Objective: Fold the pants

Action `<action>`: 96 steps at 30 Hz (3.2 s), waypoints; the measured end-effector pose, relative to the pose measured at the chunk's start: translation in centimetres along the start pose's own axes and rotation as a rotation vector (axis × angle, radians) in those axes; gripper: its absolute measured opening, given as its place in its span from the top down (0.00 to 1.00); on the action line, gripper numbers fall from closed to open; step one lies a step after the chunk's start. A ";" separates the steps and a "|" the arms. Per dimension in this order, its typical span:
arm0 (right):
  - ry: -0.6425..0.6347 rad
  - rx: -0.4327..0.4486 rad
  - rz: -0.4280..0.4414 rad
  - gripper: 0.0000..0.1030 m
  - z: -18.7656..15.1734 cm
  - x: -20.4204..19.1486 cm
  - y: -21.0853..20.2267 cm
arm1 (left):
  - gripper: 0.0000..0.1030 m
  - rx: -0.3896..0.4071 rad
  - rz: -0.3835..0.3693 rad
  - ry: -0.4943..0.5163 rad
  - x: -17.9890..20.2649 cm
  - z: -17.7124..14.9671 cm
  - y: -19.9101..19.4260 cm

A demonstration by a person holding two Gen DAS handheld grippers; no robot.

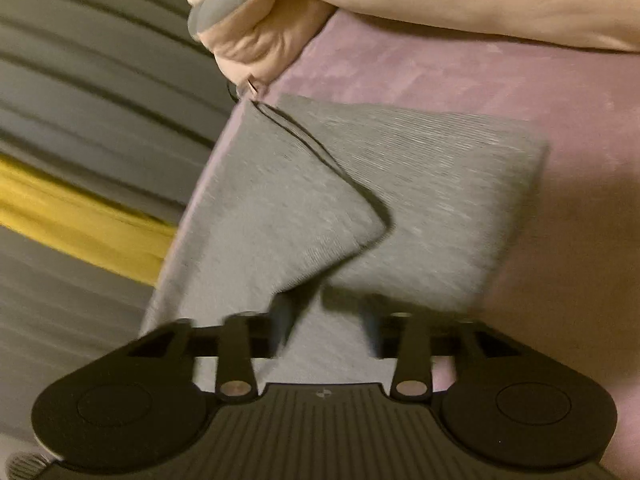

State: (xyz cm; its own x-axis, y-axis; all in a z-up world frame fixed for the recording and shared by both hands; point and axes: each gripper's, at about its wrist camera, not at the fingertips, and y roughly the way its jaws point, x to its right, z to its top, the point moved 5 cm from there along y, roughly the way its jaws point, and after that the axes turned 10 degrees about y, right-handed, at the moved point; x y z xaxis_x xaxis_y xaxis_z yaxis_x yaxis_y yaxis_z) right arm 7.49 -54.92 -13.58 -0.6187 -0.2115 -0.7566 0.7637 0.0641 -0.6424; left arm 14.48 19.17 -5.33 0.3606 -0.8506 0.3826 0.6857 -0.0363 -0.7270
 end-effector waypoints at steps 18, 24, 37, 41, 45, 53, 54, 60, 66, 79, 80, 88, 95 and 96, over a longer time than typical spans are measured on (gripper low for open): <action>-0.016 -0.154 0.099 0.37 -2.2 -0.8 0.3 | 0.30 0.006 -0.068 -0.245 -4.7 -0.2 -3.3; 0.039 -0.106 0.111 0.44 -2.4 -1.3 2.3 | 0.32 -0.037 -0.079 -0.237 -5.1 -0.4 -1.2; 0.030 -0.022 0.027 0.81 -2.3 -3.5 4.7 | 0.69 -0.043 -0.062 -0.223 -4.4 0.9 1.0; -0.149 0.046 -0.007 0.96 -1.6 -6.9 3.1 | 0.88 -0.004 -0.071 -0.187 -4.4 2.3 -0.6; -0.330 0.179 0.044 0.96 -0.6 -11.2 -1.8 | 0.89 0.044 -0.144 -0.192 -4.6 3.8 -3.8; -0.517 0.101 -0.150 0.95 0.0 -6.9 -3.0 | 0.86 -0.106 0.010 -0.098 -7.0 0.0 -3.2; -0.504 0.071 -0.189 0.94 -0.2 -5.7 -2.3 | 0.84 -0.101 0.011 -0.098 -7.2 -0.4 -3.2; -0.307 0.064 -0.185 0.64 0.7 -2.9 -1.8 | 0.64 -0.034 0.079 -0.048 -7.1 0.3 -5.1; -0.187 0.111 -0.131 0.57 2.1 -2.4 -1.7 | 0.46 0.039 0.169 -0.080 -7.2 1.0 -7.3; -0.451 0.328 -0.149 0.94 1.0 -6.1 -5.9 | 0.33 0.140 0.178 0.194 -3.2 2.7 -11.8; -0.464 0.319 -0.203 0.94 1.1 -5.4 -5.2 | 0.31 0.139 0.188 0.213 -3.3 2.9 -12.0; -0.375 0.267 -0.330 0.94 0.8 -2.6 -3.2 | 0.22 0.105 0.180 0.293 -3.9 2.8 -11.1; -0.331 0.307 -0.402 0.86 1.1 -3.4 -5.5 | 0.23 0.159 0.122 0.290 -0.4 0.7 -8.8; -0.339 0.339 -0.418 0.82 1.0 -3.8 -6.3 | 0.22 0.158 0.115 0.308 0.5 0.3 -8.3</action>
State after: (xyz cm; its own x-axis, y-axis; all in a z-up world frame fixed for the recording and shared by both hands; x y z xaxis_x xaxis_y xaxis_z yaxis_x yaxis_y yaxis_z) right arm 5.23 -55.50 -6.57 -0.8270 -0.4526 -0.3335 0.5202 -0.3911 -0.7592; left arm 9.15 19.15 1.06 0.2507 -0.9633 0.0963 0.7495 0.1303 -0.6490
